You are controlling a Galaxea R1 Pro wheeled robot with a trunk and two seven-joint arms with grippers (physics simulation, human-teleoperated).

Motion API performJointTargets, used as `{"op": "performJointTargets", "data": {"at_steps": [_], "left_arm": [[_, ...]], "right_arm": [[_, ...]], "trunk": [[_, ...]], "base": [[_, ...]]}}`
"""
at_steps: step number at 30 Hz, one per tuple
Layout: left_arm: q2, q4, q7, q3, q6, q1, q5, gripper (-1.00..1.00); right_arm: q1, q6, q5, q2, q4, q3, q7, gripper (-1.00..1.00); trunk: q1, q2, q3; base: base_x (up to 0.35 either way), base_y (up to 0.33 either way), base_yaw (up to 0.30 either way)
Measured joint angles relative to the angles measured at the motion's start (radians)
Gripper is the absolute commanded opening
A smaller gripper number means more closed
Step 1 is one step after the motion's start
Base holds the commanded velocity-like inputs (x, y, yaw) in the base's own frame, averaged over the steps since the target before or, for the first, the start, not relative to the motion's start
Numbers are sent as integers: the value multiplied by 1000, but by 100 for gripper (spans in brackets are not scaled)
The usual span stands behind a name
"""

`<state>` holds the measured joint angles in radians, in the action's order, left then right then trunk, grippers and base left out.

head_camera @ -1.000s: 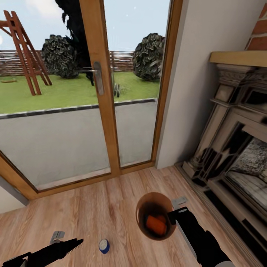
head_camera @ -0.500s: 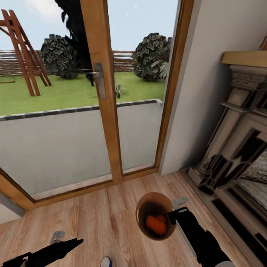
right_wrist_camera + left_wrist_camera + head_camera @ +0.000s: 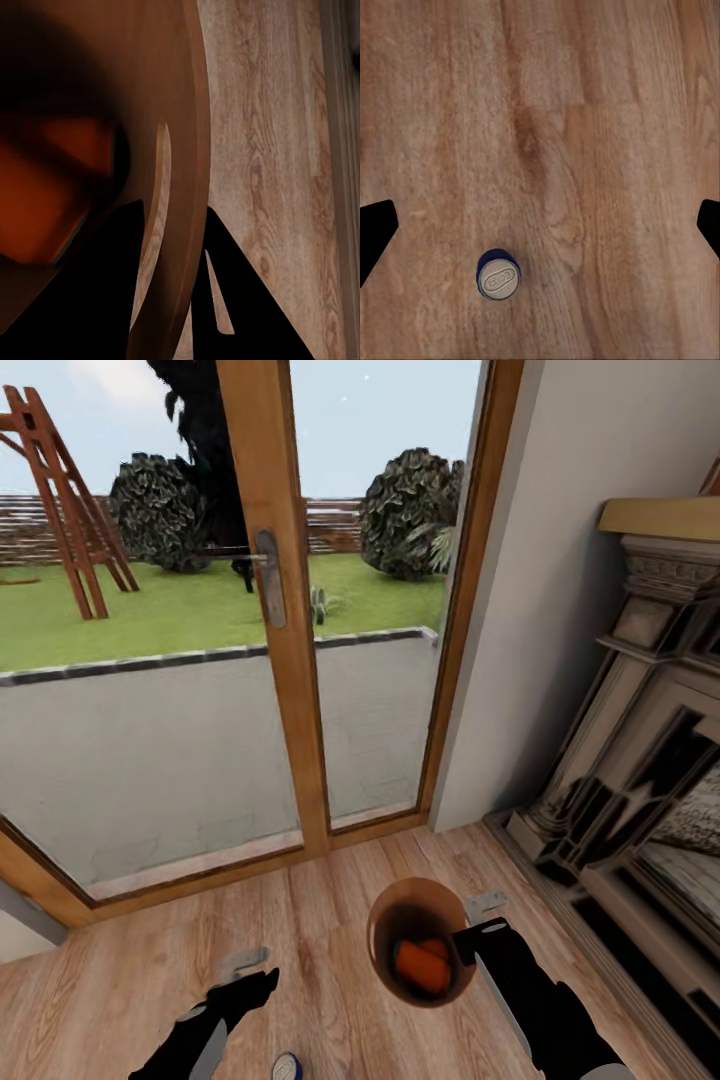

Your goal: Put the three can of soda from the living room inside the tash can in the kitchen.

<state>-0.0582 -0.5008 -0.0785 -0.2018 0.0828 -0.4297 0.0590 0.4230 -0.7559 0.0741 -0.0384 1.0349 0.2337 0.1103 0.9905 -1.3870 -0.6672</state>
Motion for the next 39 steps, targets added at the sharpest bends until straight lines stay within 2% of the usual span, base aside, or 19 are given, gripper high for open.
{"op": "performJointTargets", "data": {"at_steps": [4,8,14,18,22,39], "left_arm": [[-12,-5,31,20,-26,0,0,100],[-17,-8,41,27,-36,0,-1,100],[-16,-5,46,31,-99,0,-2,100],[-14,-2,46,29,-104,0,-2,100],[-12,4,46,26,-110,0,-2,100],[-11,5,46,24,-112,0,-2,100]], "right_arm": [[0,0,1,0,0,0,0,-100],[0,0,0,0,0,0,0,-100],[0,0,-6,0,0,0,0,-100],[0,-1,8,0,0,0,0,-100],[0,1,-5,0,0,1,0,-100],[0,-1,-4,0,0,1,0,-100]], "trunk": [[0,0,0],[0,0,0],[0,0,0],[0,0,0],[0,0,0],[0,0,-7]], "base": [[0,0,0],[0,0,0],[93,0,0],[161,0,0],[34,0,0],[3,0,0]]}}
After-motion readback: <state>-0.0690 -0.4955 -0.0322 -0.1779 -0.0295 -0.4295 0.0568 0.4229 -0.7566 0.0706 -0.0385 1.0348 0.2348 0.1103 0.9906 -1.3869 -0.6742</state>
